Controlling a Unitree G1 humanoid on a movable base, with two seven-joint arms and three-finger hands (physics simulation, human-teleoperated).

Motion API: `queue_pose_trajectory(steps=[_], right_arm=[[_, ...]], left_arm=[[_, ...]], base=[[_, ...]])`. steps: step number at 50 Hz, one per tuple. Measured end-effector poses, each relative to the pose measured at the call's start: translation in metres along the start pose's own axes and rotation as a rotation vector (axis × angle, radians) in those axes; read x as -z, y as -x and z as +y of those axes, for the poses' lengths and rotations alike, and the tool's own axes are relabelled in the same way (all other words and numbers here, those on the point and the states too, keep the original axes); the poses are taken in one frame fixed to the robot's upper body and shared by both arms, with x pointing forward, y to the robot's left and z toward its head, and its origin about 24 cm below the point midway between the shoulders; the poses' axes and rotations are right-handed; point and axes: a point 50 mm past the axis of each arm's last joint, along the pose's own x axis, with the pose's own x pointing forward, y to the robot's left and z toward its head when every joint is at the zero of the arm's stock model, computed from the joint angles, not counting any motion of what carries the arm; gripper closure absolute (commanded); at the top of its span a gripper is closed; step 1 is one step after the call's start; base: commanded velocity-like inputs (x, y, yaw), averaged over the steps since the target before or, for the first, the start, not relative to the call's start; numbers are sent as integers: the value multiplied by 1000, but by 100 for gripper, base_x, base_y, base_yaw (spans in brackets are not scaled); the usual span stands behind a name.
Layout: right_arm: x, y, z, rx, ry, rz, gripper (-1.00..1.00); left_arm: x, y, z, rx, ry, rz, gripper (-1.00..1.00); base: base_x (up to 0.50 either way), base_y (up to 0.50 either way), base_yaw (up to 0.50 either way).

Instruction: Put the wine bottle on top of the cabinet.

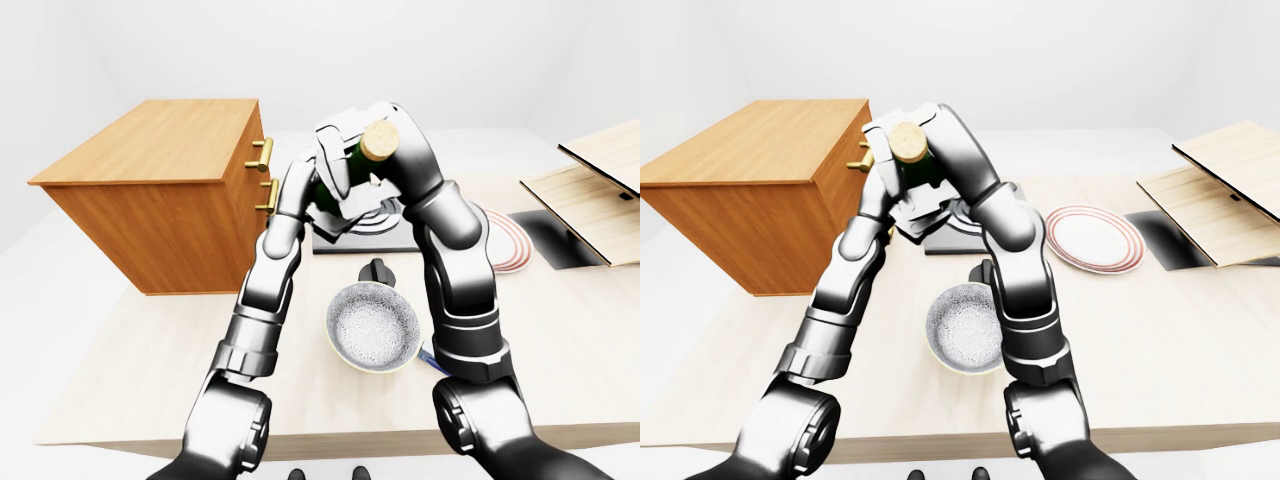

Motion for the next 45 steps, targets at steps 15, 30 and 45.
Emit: queue_pose_trajectory(steps=[15, 30, 45], right_arm=[[-1, 0, 2, -9, -22, -11, 100], [5, 0, -2, 55, -44, 9, -100], [29, 11, -7, 104, -68, 105, -100]], left_arm=[[-3, 1, 5, -11, -52, -13, 100], [-3, 2, -10, 44, 44, -20, 100], [-18, 5, -10, 52, 85, -91, 100]], base=[[0, 0, 0], [0, 0, 0], [0, 0, 0]])
